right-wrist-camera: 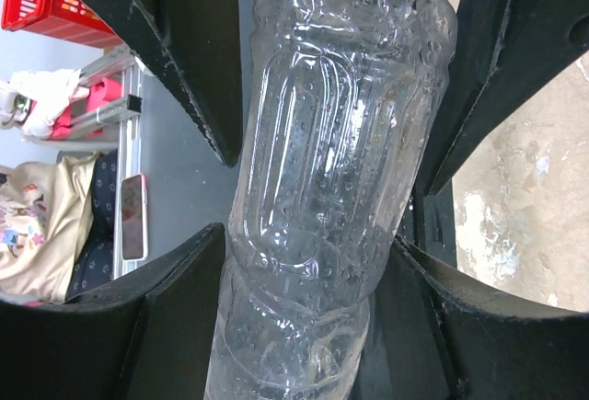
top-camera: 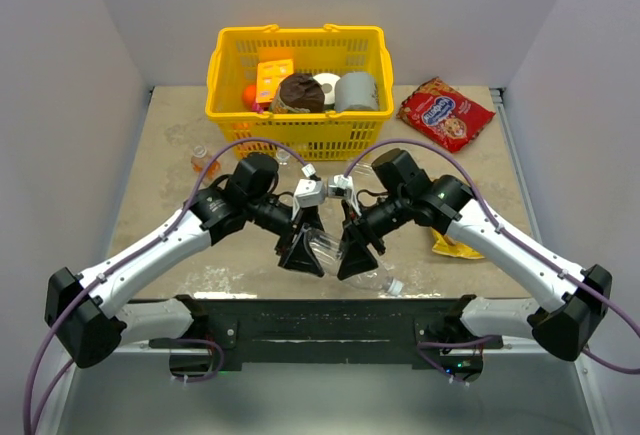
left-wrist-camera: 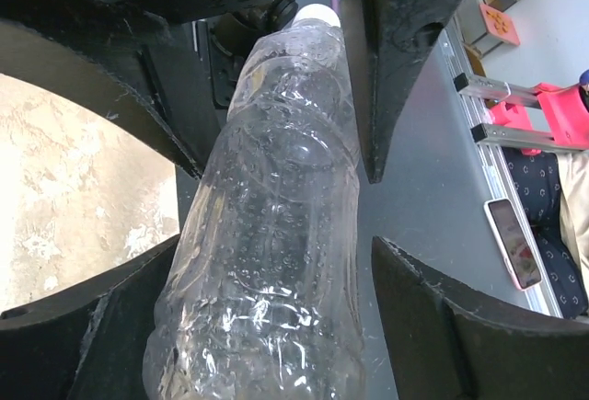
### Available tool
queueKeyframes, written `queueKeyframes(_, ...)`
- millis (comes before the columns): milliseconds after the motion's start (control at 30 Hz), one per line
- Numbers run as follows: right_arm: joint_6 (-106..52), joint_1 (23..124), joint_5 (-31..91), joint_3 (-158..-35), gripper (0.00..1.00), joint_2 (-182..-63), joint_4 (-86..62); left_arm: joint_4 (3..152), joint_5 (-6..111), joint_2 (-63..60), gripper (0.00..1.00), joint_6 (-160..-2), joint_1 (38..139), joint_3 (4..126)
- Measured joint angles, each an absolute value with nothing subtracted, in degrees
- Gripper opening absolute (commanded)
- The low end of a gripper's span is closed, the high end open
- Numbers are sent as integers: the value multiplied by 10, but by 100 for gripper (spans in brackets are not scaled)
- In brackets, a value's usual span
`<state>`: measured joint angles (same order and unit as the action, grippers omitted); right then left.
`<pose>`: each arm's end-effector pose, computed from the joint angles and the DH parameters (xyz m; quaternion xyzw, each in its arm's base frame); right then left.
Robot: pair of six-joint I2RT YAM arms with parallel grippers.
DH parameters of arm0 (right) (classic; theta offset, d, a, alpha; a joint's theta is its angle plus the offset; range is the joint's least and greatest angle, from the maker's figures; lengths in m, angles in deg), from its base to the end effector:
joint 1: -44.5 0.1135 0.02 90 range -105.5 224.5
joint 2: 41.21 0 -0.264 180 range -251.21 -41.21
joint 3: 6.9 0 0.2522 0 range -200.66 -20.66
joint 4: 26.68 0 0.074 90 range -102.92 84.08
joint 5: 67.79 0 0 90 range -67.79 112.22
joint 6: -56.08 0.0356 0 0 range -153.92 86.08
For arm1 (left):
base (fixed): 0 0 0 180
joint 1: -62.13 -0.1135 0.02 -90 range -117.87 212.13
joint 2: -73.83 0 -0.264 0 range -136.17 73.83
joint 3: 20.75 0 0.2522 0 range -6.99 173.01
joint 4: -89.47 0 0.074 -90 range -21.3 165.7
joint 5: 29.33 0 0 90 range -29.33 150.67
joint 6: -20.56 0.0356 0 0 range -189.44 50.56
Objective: Unscrew the bottle caps
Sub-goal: Pass from the right arm to the left, then pass from the left arm to the right
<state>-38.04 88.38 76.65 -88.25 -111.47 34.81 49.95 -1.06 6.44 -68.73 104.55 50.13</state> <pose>0.1520 0.1863 0.3375 -0.4819 0.7013 0.5072 0.1369 0.1588 -0.1875 0.3191 0.4976 0.6258 -0.5659 0.2012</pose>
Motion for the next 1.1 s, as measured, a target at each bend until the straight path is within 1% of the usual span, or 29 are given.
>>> queueKeyframes(33,-382,884,766,-882,46,-1115,349,500,-11,63,68,-687,1045,501)
queueKeyframes(100,-384,884,767,-882,47,-1115,351,504,-10,61,58,-687,1045,501)
queueKeyframes(133,-387,884,768,-882,47,-1115,351,508,-12,60,49,-686,1045,501)
queueKeyframes(200,-392,884,768,-883,58,-1115,352,513,-13,58,44,-686,1045,501)
queueKeyframes(233,-394,884,768,-883,61,-1115,353,515,-13,57,43,-685,1045,501)
queueKeyframes(267,-395,884,765,-884,69,-1115,354,516,-13,57,42,-685,1045,501)
queueKeyframes(367,-380,875,734,-887,87,-1108,350,532,-6,59,37,-683,1045,495)
queueKeyframes(400,-370,866,725,-886,88,-1104,342,539,1,60,35,-683,1045,493)
queueKeyframes(500,-333,796,711,-886,91,-1085,307,576,43,72,33,-686,1041,482)
queueKeyframes(567,-306,754,702,-887,92,-1072,276,604,70,82,32,-695,1027,476)
queueKeyframes(733,-214,664,645,-888,94,-1051,153,680,111,114,31,-731,974,450)
queueKeyframes(800,-165,636,600,-889,94,-1046,91,719,159,121,32,-744,951,446)
queueKeyframes(967,-32,604,505,-885,93,-1045,-75,830,288,135,31,-773,941,445)
queueKeyframes(1100,64,605,464,-848,93,-1043,-205,908,349,151,31,-781,941,437)
